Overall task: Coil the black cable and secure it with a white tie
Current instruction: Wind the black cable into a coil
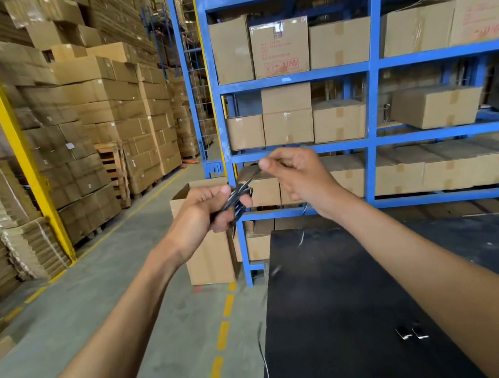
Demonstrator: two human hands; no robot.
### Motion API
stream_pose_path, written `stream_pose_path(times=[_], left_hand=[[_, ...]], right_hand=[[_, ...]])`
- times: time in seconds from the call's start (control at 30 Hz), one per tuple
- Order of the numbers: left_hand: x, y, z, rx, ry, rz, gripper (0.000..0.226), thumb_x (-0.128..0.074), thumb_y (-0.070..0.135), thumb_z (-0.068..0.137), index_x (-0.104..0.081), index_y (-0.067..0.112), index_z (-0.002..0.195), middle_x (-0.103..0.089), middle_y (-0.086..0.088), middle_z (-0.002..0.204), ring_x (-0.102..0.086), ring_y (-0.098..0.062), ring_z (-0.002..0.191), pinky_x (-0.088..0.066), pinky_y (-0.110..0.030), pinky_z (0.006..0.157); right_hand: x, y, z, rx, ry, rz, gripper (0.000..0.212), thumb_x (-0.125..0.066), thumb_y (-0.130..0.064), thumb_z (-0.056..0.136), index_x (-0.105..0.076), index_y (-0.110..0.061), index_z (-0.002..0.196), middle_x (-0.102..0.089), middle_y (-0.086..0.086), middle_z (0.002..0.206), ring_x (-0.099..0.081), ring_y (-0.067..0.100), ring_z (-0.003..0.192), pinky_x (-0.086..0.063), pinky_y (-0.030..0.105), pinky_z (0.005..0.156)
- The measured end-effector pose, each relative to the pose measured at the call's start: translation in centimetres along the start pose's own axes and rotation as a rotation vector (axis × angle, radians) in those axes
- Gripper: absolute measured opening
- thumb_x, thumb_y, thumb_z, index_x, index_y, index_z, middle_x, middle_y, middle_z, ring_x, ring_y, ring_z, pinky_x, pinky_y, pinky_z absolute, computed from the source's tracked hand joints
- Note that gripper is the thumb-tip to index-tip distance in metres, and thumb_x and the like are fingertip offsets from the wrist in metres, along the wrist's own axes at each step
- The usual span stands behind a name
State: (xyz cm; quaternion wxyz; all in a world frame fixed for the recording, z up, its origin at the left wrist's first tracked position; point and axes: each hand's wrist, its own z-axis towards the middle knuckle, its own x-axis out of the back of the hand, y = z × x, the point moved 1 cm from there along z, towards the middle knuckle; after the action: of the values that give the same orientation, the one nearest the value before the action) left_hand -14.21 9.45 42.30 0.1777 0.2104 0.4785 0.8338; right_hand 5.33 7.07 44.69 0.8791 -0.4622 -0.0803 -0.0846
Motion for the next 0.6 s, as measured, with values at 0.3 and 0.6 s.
stream_pose_path(times=[0.3,0.6], left_hand=[[-2.2,3.3,2.2,-0.144,-0.023,-0.605,0.039,-0.029,0.024,0.104,-0.059,0.001,0.116,-0.04,0.009,0.057,-0.034,-0.004,0.047,-0.036,-0.016,0.05],[-1.0,1.0,5.6,-0.286,0.379,0.374,0.025,-0.042,0.003,0.099,-0.054,0.014,0.08,-0.06,-0.009,0.079,-0.051,-0.009,0.066,-0.045,-0.02,0.069]], right_hand=[[-1.5,5.4,-1.0,-0.212,-0.098,0.039,0.033,-0.044,-0.033,0.104,-0.068,-0.02,0.087,-0.037,-0.004,0.057,-0.022,0.01,0.043,-0.016,0.021,0.04],[-3.9,3.6,-6.3,0.127,-0.089,-0.101,0.024,-0.047,-0.015,0.103,-0.065,-0.007,0.089,-0.045,0.003,0.058,-0.038,0.018,0.053,-0.034,0.026,0.053]])
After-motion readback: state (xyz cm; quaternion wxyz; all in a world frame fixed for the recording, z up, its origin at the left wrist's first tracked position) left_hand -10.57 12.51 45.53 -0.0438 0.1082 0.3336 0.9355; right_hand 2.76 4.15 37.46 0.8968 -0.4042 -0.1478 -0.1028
